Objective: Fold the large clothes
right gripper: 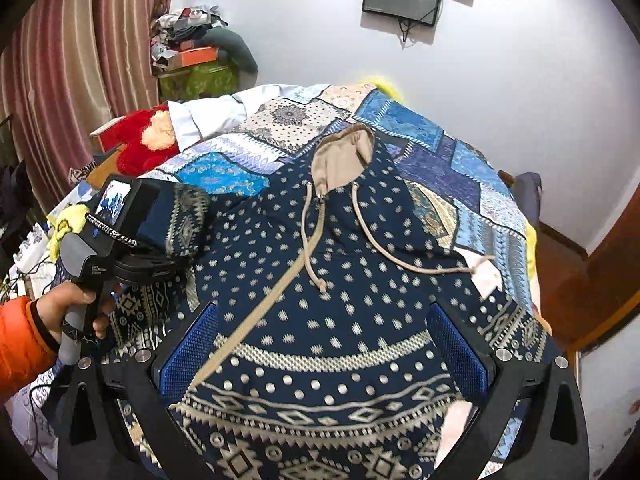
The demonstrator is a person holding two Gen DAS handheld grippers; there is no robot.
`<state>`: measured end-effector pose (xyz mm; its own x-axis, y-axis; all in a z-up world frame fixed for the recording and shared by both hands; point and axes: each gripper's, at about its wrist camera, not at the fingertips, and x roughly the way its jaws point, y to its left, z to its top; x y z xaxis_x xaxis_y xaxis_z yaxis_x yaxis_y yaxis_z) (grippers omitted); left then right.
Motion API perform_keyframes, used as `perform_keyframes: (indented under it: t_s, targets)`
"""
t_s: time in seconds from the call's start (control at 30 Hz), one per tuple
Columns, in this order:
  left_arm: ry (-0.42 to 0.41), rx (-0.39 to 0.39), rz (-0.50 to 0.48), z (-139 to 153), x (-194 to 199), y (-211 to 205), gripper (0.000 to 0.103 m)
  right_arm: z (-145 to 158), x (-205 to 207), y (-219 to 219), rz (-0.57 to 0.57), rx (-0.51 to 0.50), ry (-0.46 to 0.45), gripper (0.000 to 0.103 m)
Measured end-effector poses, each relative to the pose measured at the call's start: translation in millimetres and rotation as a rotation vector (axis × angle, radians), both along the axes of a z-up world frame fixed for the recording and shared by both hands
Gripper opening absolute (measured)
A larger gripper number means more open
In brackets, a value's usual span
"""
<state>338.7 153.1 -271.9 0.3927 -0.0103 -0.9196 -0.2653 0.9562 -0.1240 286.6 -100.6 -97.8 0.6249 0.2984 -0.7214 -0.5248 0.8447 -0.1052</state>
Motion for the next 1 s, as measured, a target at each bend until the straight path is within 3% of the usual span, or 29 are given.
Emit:
perform_keyframes:
  t_s: [0.03, 0.1, 0.23, 0.37, 0.53, 0.6, 0.73, 0.77, 0.83, 0.9, 1.0]
  targets:
    - [0.003, -0.024, 0.003, 1.4, -5.9, 3.8, 0.048, -0.3, -1.4, -1.3, -0.001, -0.001, 0.001, 0.103]
    - [-0.02, -0.066, 0.013, 11.7, -22.5, 13.2, 0.067, -0.3, -3.8, -4.3, -0.001, -0.005, 0.004, 0.103]
    - [-0.097, -0.08, 0.022, 38.0, -56.9, 28.1, 0.072, -4.8, -5.1, -3.4, -0.003, -0.004, 0.019, 0.103]
    - [-0.177, -0.069, 0.128, 64.4, -85.5, 73.1, 0.078, -14.9, 1.4, 5.0, -0.006, 0.006, 0.054, 0.103]
    - [-0.162, -0.128, 0.28, 52.0, -86.6, 134.7, 0.078, -26.7, 9.7, 18.4, -0.003, 0.019, 0.09, 0.103]
    - [-0.159, -0.209, 0.33, 38.7, -83.0, 156.6, 0.071, -30.3, 12.7, 23.7, -0.001, 0.025, 0.099, 0.103]
    - [-0.184, -0.163, 0.344, 35.2, -64.5, 167.9, 0.049, -36.0, 19.8, 28.3, -0.005, 0.022, 0.105, 0.103]
    - [-0.175, -0.12, 0.348, 35.3, -56.8, 170.0, 0.044, -38.4, 22.2, 28.5, -0.01, 0.019, 0.109, 0.103]
    - [-0.144, -0.039, 0.36, 35.4, -42.4, 171.4, 0.011, -43.1, 27.5, 26.9, -0.021, 0.014, 0.124, 0.103]
    - [-0.12, 0.058, 0.363, 41.5, -25.9, 170.3, 0.005, -45.9, 31.5, 23.0, -0.034, 0.013, 0.132, 0.103]
    - [-0.174, 0.202, 0.311, 72.7, -8.3, 151.6, 0.003, -46.3, 36.6, 11.0, -0.062, 0.02, 0.132, 0.103]
